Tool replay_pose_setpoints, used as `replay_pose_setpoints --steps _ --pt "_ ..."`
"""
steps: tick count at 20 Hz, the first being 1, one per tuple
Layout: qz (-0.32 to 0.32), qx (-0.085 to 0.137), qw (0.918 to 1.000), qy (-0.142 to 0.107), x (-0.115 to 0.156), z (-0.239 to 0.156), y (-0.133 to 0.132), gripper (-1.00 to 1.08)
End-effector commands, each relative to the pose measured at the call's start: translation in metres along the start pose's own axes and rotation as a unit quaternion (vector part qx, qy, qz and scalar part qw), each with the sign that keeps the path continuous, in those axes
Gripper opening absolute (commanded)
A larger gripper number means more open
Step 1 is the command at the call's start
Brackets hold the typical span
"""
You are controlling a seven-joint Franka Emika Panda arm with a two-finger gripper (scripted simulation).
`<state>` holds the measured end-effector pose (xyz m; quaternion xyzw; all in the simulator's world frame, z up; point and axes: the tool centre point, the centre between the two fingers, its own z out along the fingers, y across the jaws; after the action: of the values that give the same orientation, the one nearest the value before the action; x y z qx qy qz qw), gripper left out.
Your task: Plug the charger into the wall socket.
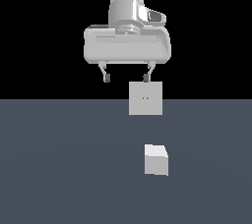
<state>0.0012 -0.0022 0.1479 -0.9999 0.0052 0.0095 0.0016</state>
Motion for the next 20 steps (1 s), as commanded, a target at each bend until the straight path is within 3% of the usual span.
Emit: replay_pose_setpoints --steps 1,11,20 --pt "0.0 0.0 1.0 0.0 0.0 0.0 0.0 1.0" --pt "0.009 0.0 1.0 0.003 -0.015 0.01 0.006 1.0" --pt "0.033 -0.001 0.9994 0.012 -0.056 0.041 0.022 1.0"
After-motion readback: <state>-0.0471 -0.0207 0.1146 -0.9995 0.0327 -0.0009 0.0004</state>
